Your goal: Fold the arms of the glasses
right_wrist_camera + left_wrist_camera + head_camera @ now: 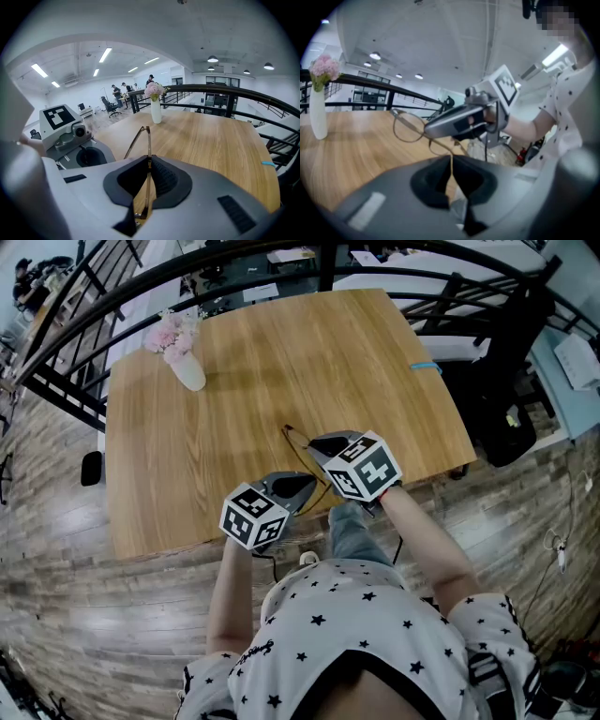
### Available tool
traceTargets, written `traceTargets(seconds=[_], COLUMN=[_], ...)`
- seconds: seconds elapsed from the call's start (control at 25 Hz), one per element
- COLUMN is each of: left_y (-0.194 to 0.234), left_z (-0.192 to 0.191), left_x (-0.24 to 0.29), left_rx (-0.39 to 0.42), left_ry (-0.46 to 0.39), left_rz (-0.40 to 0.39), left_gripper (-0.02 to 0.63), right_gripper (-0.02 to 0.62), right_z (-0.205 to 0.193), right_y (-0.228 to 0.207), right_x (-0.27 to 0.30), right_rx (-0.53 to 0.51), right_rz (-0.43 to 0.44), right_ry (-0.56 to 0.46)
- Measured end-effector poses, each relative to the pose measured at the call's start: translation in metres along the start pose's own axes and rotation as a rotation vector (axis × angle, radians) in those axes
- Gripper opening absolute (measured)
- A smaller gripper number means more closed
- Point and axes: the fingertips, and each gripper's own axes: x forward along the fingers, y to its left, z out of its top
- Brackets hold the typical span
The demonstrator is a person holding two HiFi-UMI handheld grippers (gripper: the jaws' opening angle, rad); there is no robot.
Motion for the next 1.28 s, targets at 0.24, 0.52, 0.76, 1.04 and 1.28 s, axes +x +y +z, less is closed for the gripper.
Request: traceTargets(seconds=[0.24,0.52,0.76,1.04,1.28], left_y=[0.006,0.007,0.008,0.010,0.010], left_z=[0.006,0.011,0.012,0.011,0.010], left_x=[0.000,0.001,0.002,0.001,-0.003], left_rx=[-0.003,-0.001,-0.001,0.002,0.012], left_ry=[-0.015,-0.018,-0.022,-0.023,-0.022], left_rz=[0.023,0.037,0.041,0.050,0.066], left_gripper=[0.015,0.015,0.015,0.015,0.015], right_gripper=[0.032,0.032,0.032,0.032,0.032], right_z=[0.000,0.004,0.006,0.005,0.006], right_y=[0.009,0.015,0.015,0.012,0.002], right_x=[0.003,0.004,0.002,0.004,-0.002], right_rx=[-0.008,-0.015,-0.017,-0.014,0.011], right_rz=[0.015,0.030,0.026,0.016,-0.012], right_ry=[0.000,-0.002,-0.009,-0.013,-0.028])
